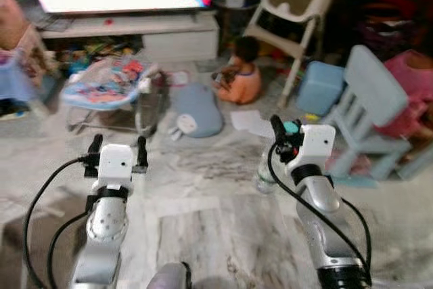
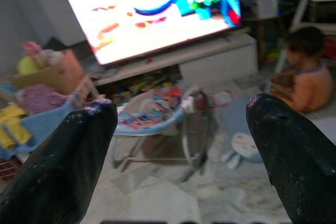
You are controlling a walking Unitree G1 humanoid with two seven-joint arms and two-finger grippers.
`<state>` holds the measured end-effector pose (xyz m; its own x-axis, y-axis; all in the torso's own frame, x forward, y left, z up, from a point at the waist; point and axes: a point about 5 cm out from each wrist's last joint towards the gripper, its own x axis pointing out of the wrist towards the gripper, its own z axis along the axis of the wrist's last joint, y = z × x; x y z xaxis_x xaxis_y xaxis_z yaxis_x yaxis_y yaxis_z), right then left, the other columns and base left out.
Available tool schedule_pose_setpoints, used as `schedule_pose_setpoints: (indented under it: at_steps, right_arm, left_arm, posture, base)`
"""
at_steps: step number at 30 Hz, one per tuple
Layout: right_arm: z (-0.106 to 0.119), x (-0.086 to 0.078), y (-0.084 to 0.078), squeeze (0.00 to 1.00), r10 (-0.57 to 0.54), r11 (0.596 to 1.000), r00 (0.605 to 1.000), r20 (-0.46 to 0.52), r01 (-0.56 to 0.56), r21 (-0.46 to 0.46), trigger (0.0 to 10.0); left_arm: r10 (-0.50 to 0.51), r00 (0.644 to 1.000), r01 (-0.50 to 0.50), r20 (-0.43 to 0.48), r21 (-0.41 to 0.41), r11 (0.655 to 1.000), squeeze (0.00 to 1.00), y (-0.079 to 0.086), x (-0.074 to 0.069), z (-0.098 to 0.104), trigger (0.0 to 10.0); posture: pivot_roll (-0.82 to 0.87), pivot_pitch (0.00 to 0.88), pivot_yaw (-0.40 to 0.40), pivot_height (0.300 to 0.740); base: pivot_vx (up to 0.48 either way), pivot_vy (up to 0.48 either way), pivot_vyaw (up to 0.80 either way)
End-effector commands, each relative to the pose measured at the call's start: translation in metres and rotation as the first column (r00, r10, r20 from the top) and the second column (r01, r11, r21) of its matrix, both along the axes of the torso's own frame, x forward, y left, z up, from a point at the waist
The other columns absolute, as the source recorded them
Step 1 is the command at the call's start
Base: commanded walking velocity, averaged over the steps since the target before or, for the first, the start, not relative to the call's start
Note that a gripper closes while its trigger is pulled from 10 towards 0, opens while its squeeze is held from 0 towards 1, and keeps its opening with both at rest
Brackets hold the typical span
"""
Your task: Restocking fridge
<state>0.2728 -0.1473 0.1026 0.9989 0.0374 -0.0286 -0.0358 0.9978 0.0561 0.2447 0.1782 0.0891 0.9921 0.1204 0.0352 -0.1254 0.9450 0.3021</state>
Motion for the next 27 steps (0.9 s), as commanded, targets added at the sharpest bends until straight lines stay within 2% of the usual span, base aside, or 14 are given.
schedule_pose_setpoints:
  at_steps: [1,6,13,22,27]
  right_arm:
    - [0.012,0.005,0.002,0.0,-0.002,1.0,0.999,0.039,0.002,0.009,10.0]
    - [0.016,0.008,0.003,0.0,0.007,1.0,0.999,0.036,-0.008,0.016,10.0]
    - [0.014,0.0,-0.003,0.0,-0.029,0.999,0.999,0.024,0.028,0.027,10.0]
    - [0.008,-0.006,-0.017,0.0,-0.048,0.998,0.999,0.008,0.049,-0.047,10.0]
    - [0.008,0.0,-0.014,0.0,-0.037,0.999,0.999,-0.003,0.037,-0.032,10.0]
  left_arm:
    - [0.022,1.0,-0.022,-0.011,0.003,1.0,0.0,0.006,0.002,-0.002,10.0]
    - [0.006,0.999,-0.006,-0.04,-0.004,1.0,0.0,0.006,0.003,-0.001,10.0]
    - [0.005,0.998,-0.006,-0.066,-0.011,1.0,0.0,0.005,-0.004,-0.006,10.0]
    - [0.014,0.996,-0.013,-0.089,0.009,1.0,0.0,0.014,-0.006,-0.007,10.0]
    - [0.021,0.996,-0.021,-0.088,0.011,1.0,0.0,0.015,-0.003,-0.006,10.0]
  posture:
    - [0.08,0.0,-0.053,0.74]
    - [0.08,0.0,-0.053,0.74]
    - [0.07,0.0,-0.045,0.74]
    - [0.07,0.0,-0.04,0.74]
    - [0.08,0.0,-0.044,0.74]
  base:
    - [0.0,0.0,0.8]
    - [0.0,0.0,0.8]
    - [0.0,0.0,0.8]
    - [-0.082,0.0,0.0]
    - [-0.288,0.157,0.0]
